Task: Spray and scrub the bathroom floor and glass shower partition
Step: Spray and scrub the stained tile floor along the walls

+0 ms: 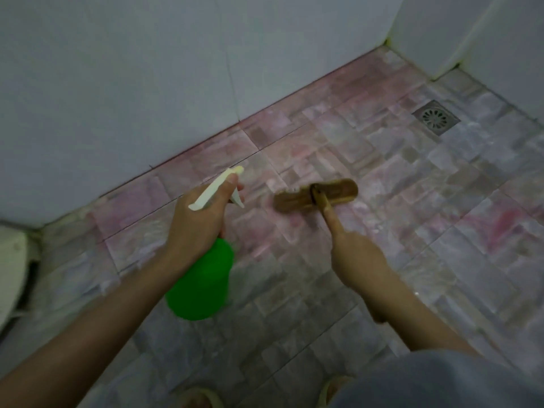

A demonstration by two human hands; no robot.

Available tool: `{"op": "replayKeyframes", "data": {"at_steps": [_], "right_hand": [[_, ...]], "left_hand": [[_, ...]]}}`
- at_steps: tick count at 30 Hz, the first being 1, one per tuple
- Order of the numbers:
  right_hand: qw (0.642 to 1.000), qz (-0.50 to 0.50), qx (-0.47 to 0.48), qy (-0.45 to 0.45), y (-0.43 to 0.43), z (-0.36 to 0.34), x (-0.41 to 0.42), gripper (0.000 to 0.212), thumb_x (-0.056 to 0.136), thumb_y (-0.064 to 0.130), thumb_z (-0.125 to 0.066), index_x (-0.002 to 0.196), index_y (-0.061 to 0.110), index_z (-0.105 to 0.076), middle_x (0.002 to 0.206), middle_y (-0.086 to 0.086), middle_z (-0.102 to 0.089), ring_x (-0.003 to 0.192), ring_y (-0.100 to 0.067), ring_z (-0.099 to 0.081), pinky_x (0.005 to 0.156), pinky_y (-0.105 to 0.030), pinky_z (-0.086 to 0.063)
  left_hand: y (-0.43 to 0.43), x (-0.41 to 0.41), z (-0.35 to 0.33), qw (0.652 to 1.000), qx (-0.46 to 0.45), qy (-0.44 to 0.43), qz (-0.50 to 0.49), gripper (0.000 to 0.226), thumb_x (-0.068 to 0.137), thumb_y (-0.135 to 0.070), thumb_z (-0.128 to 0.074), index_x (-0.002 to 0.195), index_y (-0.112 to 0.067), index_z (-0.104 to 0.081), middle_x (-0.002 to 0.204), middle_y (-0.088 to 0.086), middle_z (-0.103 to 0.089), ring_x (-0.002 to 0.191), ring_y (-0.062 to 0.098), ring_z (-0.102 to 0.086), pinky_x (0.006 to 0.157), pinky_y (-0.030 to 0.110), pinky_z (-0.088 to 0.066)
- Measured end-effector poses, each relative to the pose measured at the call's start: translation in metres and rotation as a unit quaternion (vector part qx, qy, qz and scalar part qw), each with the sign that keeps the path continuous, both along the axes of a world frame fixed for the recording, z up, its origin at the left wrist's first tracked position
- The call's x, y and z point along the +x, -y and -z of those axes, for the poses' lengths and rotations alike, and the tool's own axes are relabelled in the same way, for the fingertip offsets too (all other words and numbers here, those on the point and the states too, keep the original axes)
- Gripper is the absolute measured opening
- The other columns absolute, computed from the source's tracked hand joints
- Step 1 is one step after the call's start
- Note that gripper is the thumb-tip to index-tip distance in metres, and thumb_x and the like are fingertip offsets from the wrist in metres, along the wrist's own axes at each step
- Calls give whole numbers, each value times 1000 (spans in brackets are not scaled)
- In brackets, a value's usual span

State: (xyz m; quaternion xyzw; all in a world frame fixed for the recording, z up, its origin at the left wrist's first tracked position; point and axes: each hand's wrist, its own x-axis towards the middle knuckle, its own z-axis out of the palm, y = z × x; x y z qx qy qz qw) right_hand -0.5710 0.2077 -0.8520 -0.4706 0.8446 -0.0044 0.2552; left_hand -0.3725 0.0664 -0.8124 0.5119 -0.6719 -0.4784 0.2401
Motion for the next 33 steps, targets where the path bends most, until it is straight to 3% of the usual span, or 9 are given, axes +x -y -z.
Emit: {"op": "replayKeyframes", "data": {"at_steps": [5, 9, 12, 15, 21, 23, 26, 29, 33], "right_hand": [[998, -41, -32, -24, 97, 21, -33, 80, 93, 2, -38, 153, 32, 5, 84, -16, -60, 51, -15, -37, 55, -33, -35], [1000, -28, 5, 7, 44, 1, 1, 78, 94, 5, -37, 151, 35, 8, 65, -2, -41, 50, -10, -34, 54, -30, -33], [998, -59, -19, -12, 53, 5, 15, 78, 94, 2, -33, 151, 33, 11, 58, 2, -36, 46, -9, -34, 45, -27, -26], [996, -63, -59, -18, 131, 25, -15, 78, 93, 2, -33, 152, 34, 6, 75, -10, -55, 50, -13, -38, 46, -28, -27], [998, -9, -61, 15, 79, 35, -4, 57, 100, 13, -35, 152, 30, -18, 72, -9, -56, 63, -26, -56, 52, -34, -41], [999, -1, -32, 9, 67, 42, 6, 51, 101, 15, -34, 150, 27, -25, 81, -12, -61, 68, -26, -58, 61, -37, -46], [995, -56, -79, -38, 128, 53, -4, 65, 99, 7, -31, 153, 28, -3, 97, -18, -62, 67, -26, -53, 60, -33, -36], [989, -89, -79, -88, 175, 42, -19, 66, 97, -1, -34, 153, 13, -5, 133, -26, -40, 86, -38, -60, 63, -37, -37], [979, -144, -27, -145, 141, 49, -5, 68, 97, -2, -36, 152, 6, 3, 136, -25, -35, 90, -38, -60, 61, -38, -38]], "left_hand": [[5, 15, 2, 999, 0, -23, -39, 35, 92, -66, -48, 89, -43, -75, 87, 16, -77, 40, 19, -54, 52, 30, -48], [9, 23, -5, 998, -12, -17, -64, 29, 100, -51, -49, 93, -38, -74, 85, -2, -79, 38, 15, -54, 47, 24, -47], [12, 24, -7, 997, -7, -11, -77, 29, 101, -44, -49, 96, -30, -74, 59, -15, -70, 36, 8, -50, 44, 16, -42], [15, 23, -6, 996, -7, -12, -85, 27, 102, -42, -49, 96, -31, -73, 46, -16, -61, 36, 7, -50, 44, 13, -39], [26, 24, -9, 996, -8, -26, -82, 38, 97, -51, -50, 97, -26, -78, 79, 7, -77, 37, 11, -52, 47, 17, -44], [28, 23, -8, 996, -5, -28, -89, 38, 97, -50, -50, 97, -25, -79, 75, 1, -77, 37, 10, -51, 47, 17, -44], [28, 23, -4, 995, 0, -35, -97, 36, 99, -45, -51, 93, -23, -78, 58, -6, -70, 36, 9, -50, 44, 15, -41], [26, 25, -1, 995, 3, -31, -90, 36, 99, -45, -50, 94, -23, -78, 44, -6, -61, 34, 8, -47, 43, 14, -39], [29, 29, -5, 994, 3, -40, -97, 41, 92, -51, -48, 96, -23, -77, 48, -13, -64, 35, 7, -48, 43, 12, -39]]}}
